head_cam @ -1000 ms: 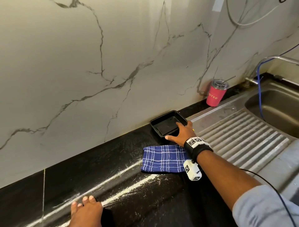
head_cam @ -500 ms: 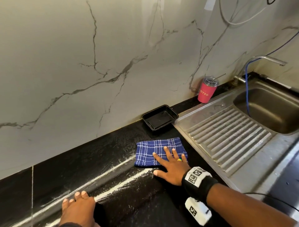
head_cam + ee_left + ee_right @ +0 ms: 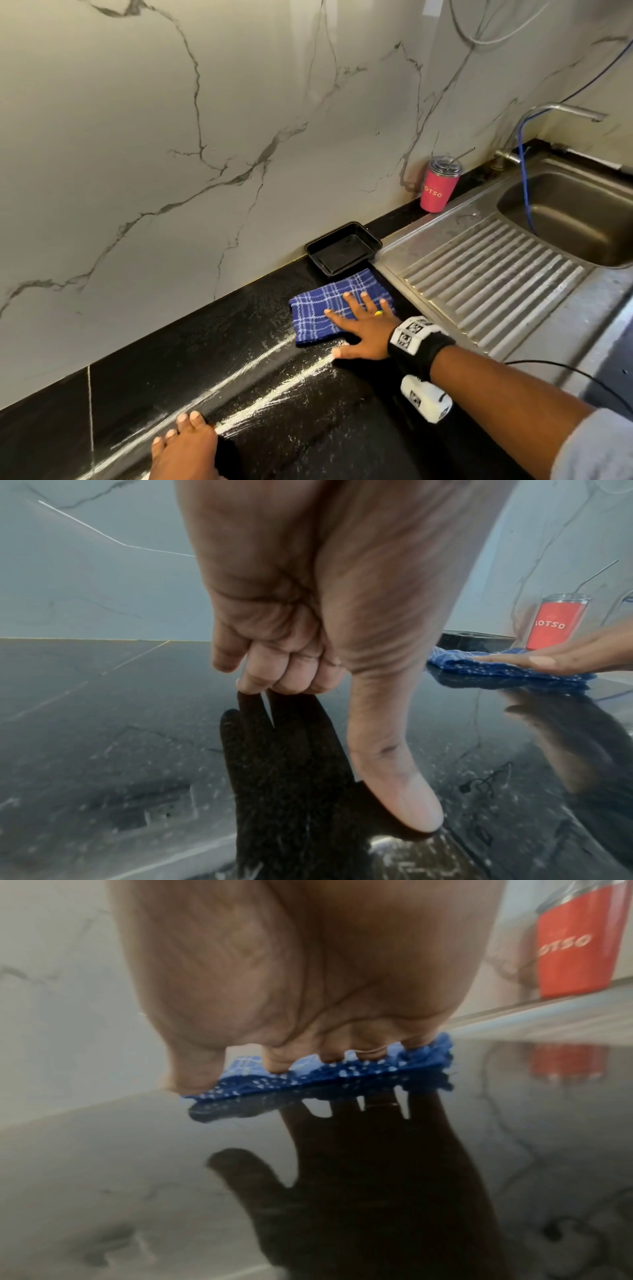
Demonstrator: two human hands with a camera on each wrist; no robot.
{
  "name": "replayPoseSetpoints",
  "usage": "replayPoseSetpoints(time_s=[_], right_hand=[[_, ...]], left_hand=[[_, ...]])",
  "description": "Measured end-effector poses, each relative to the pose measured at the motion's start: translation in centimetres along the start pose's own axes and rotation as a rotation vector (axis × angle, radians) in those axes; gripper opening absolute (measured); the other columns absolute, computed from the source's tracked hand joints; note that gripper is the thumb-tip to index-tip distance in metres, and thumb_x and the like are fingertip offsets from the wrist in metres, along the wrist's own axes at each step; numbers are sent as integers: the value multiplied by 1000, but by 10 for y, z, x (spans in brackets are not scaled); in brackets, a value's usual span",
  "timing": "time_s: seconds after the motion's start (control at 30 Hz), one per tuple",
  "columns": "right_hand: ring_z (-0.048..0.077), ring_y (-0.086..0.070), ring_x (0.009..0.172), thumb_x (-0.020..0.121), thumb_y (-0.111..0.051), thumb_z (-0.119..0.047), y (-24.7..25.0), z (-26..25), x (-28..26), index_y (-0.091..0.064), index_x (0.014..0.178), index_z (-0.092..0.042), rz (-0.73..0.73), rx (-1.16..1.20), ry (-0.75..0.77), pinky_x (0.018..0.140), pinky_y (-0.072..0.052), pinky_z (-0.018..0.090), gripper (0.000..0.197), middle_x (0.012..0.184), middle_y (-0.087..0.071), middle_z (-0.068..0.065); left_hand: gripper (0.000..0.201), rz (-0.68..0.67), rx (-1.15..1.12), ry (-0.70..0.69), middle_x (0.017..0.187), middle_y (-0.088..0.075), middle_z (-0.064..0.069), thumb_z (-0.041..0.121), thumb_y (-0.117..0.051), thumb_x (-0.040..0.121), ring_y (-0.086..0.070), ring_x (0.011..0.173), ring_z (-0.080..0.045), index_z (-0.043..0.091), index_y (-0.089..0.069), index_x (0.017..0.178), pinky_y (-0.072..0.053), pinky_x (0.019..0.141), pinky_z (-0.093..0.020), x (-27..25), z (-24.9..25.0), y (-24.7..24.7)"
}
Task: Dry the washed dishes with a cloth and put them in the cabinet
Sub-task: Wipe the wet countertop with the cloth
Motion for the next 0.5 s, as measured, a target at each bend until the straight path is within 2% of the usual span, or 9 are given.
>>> replayPoseSetpoints(time_s=[0.07,0.17,0.3,0.4,0.5], right_hand=[[40,27,146,75,-28,-94,-3,-26,6,19,144,-61,-9,58,-37,114,16,64,90,158,35,0],[41,29,144,75,-34,-92,1,-58,17,19,146,-57,-22,107,-63,113,17,65,95,157,37,2],[42,29,144,75,-37,-91,7,-93,28,15,148,-55,-42,99,-10,113,17,66,97,159,35,3],[41,29,145,76,-35,-91,14,-107,44,12,148,-57,-33,80,35,112,18,66,92,159,34,0],[38,26,147,78,-30,-91,29,-108,62,8,149,-58,-22,64,52,113,17,66,86,161,30,-3]], left_hand=[[82,12,44,-11,165,-13,-20,39,-49,100,-24,152,-33,0,-7,158,-17,125,-49,-6,3,4],[71,21,85,-18,167,-7,-18,34,-37,105,-21,154,-33,-1,-5,158,-15,125,-48,-14,6,9],[54,92,23,-17,168,-10,-14,32,-14,110,-19,155,-25,7,-12,158,-16,125,-41,-14,5,12],[57,115,18,-26,168,-10,-13,36,-15,109,-20,155,-25,8,-13,158,-17,125,-42,-11,5,11],[68,56,81,-5,169,-4,-16,44,-22,107,-20,154,-29,3,-6,159,-16,125,-45,-7,2,8]])
Point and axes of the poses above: each hand's wrist, its own x-axis towards the middle knuckle, its own y-axis out of the back of the hand, z = x × y, the point moved 3 cm from there along x, towards the middle knuckle
